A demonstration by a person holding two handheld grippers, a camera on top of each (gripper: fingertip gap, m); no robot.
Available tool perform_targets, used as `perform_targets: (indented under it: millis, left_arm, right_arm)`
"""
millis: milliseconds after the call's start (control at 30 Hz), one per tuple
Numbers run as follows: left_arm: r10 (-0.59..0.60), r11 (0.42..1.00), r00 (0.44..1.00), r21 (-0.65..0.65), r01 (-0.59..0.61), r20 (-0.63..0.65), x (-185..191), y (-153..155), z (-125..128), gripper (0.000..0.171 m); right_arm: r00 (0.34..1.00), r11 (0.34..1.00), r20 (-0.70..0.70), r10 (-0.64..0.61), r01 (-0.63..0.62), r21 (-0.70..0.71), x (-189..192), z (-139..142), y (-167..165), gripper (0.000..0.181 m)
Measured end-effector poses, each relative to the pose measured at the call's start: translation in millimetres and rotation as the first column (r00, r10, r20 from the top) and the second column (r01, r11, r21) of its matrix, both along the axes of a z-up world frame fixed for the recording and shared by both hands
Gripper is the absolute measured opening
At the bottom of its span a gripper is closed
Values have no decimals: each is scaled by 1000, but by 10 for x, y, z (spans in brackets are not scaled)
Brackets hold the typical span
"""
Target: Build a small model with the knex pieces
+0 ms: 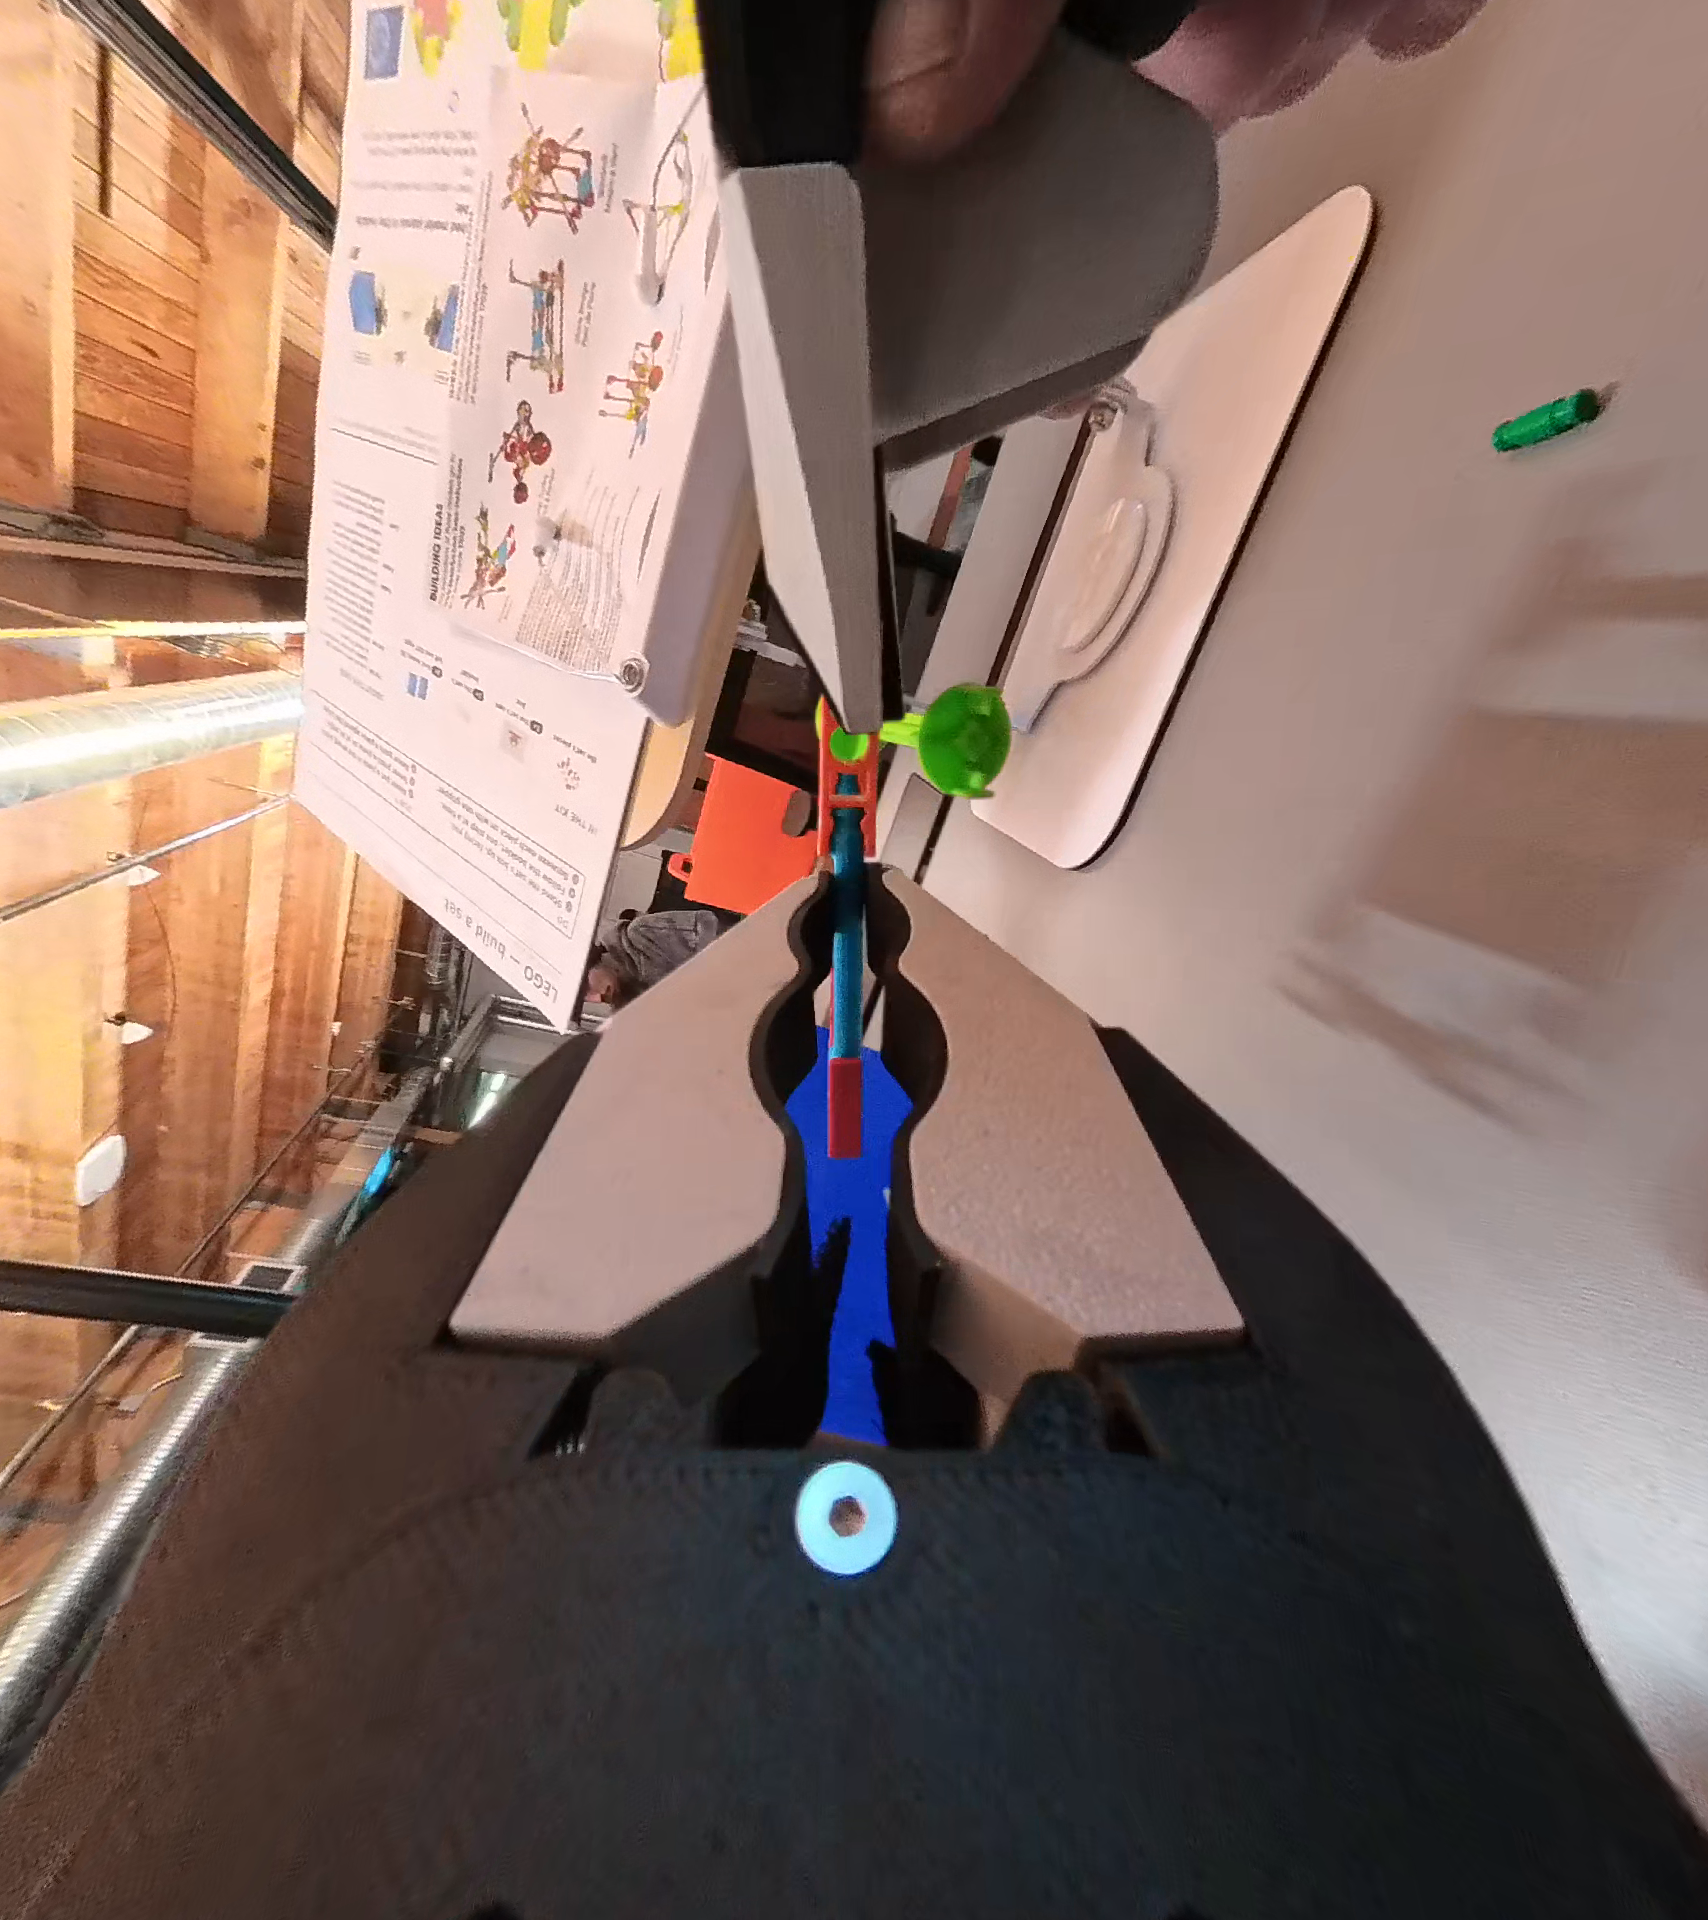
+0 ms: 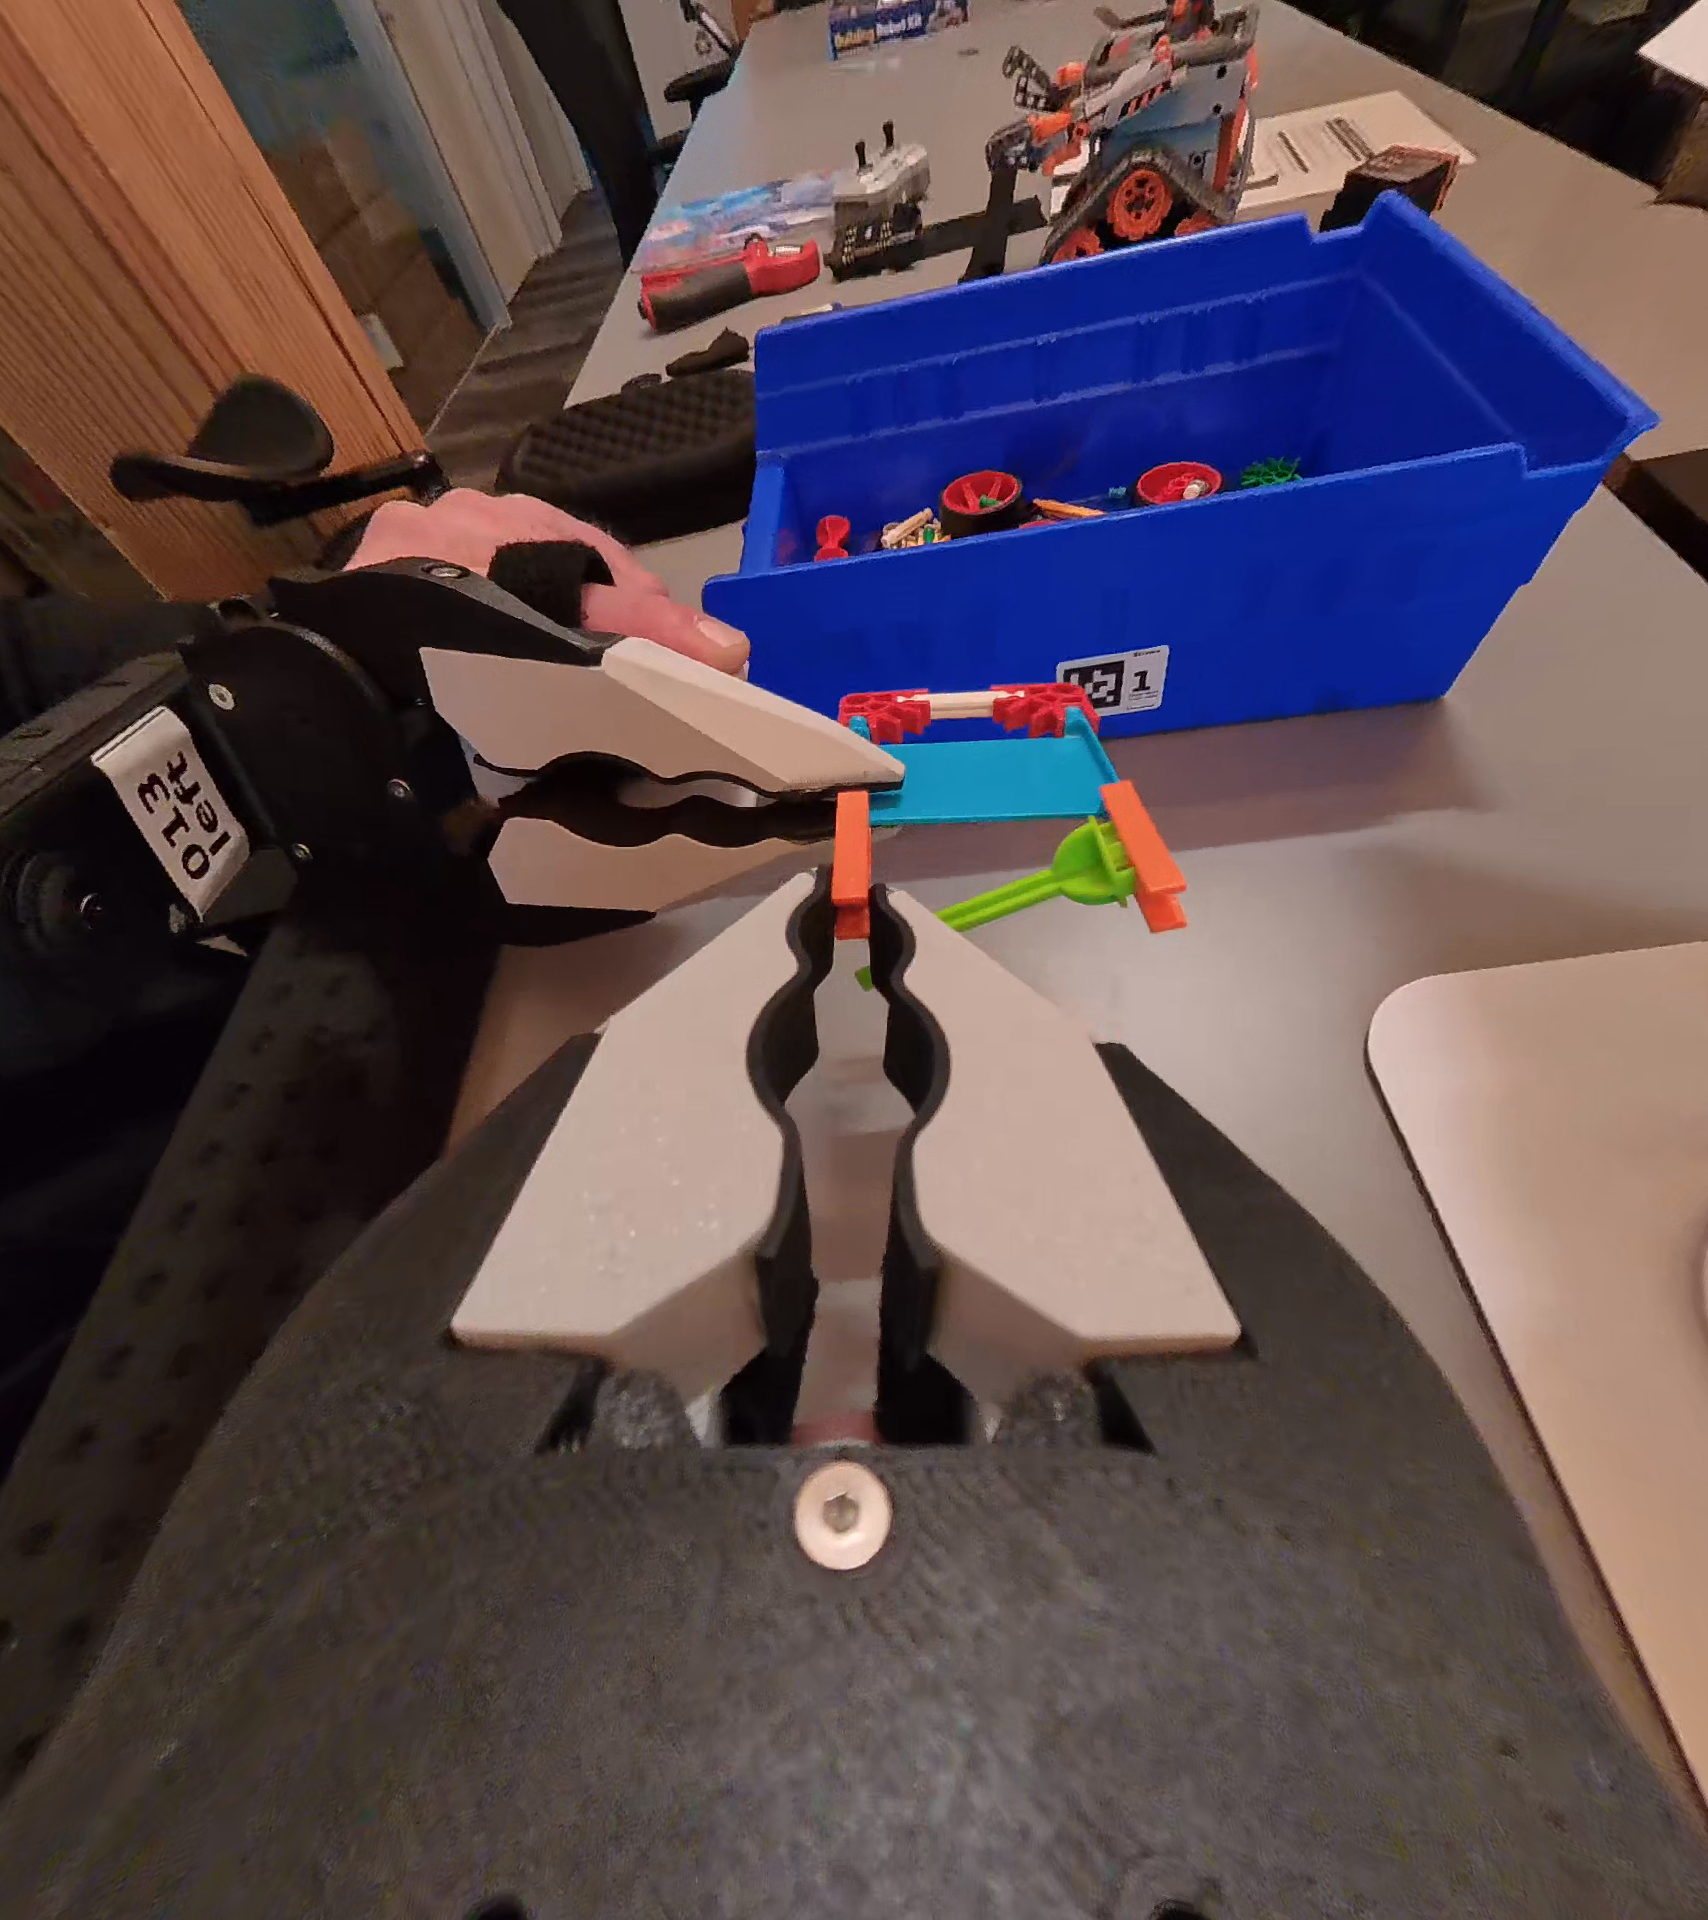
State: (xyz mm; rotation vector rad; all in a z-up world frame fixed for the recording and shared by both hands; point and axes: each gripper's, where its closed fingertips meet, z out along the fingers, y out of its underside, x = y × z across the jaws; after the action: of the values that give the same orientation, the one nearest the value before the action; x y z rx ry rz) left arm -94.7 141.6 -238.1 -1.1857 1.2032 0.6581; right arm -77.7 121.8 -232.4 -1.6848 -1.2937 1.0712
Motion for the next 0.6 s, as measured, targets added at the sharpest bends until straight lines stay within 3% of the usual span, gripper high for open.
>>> perform_targets:
  millis: [33, 133, 167, 300, 400, 600]
  left_arm:
    - [-6, 1000, 1000, -16, 6, 12, 4, 5, -14, 4]
    - [-44, 999, 999, -16, 45, 31, 55, -39, 0, 34]
    - [-64, 998, 998, 3, 64, 26, 85, -69, 25, 37]
    - [-77, 997, 997, 32, 77, -11, 162, -109, 39, 27]
    - [-71, 996, 997, 59, 72, -7, 165, -122, 73, 9]
    - [-105, 995, 988, 16, 103, 114, 126, -140, 191, 7]
  right_arm:
    - [1000, 1000, 5, -3, 3, 12, -1, -10, 7, 3]
    - [999, 997, 36, -16, 14, 71, -6, -32, 14, 3]
    - [999, 997, 42, -22, 19, 81, -10, -36, 13, 3]
    - [999, 997, 45, -18, 15, 73, -37, -24, -38, 3]
    - [999, 997, 32, -19, 17, 73, -45, 9, -53, 4]
    - [998, 989, -53, 45, -37, 144, -39, 211, -129, 12]
